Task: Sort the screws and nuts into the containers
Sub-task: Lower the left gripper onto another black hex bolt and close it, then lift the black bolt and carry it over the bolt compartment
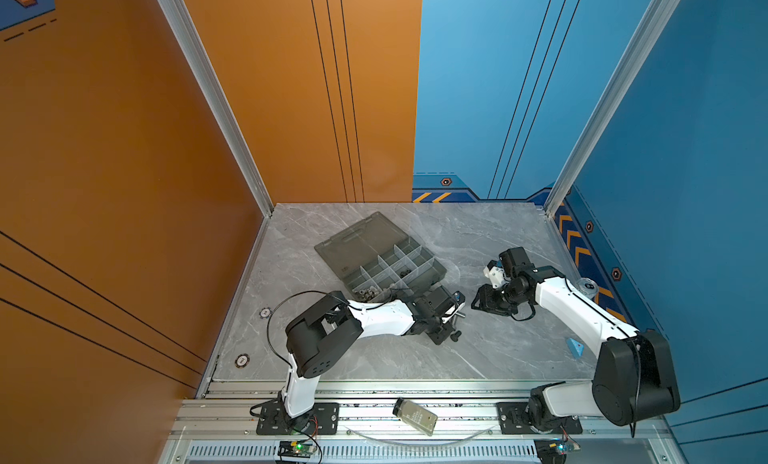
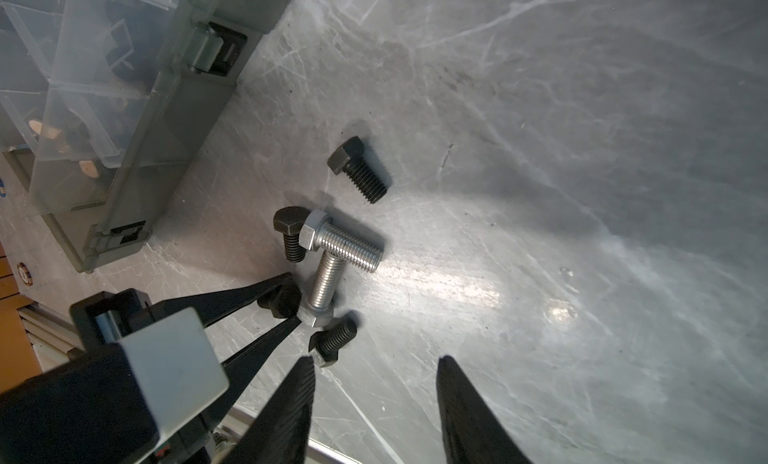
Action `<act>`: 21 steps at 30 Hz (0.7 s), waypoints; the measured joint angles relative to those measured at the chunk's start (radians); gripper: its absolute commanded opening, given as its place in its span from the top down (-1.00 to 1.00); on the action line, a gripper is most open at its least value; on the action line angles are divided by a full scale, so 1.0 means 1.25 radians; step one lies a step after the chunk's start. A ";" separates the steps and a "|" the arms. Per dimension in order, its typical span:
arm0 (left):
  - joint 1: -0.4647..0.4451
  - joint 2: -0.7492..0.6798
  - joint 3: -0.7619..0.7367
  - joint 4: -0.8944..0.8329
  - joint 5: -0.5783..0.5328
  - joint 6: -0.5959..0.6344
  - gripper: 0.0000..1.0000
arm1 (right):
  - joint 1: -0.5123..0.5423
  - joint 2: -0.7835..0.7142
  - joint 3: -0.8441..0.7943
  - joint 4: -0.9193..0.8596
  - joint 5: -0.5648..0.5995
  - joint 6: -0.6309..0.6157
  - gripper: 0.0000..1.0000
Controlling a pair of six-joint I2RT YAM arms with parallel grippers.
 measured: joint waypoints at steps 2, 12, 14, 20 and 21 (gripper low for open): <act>0.006 -0.018 -0.016 -0.015 0.000 0.000 1.00 | 0.000 0.000 0.000 0.000 0.000 0.000 -0.01; 0.086 -0.233 -0.072 -0.057 0.000 -0.003 1.00 | -0.001 0.000 0.000 0.000 0.000 0.000 -0.01; 0.112 -0.272 -0.074 -0.054 -0.003 -0.003 1.00 | -0.001 0.000 0.000 0.000 0.000 0.000 -0.01; 0.206 -0.311 -0.126 -0.034 -0.023 -0.002 1.00 | -0.001 0.000 0.000 0.000 -0.001 0.000 -0.01; 0.222 -0.309 -0.139 -0.030 -0.026 -0.003 1.00 | -0.001 0.000 0.000 0.000 0.000 0.000 -0.01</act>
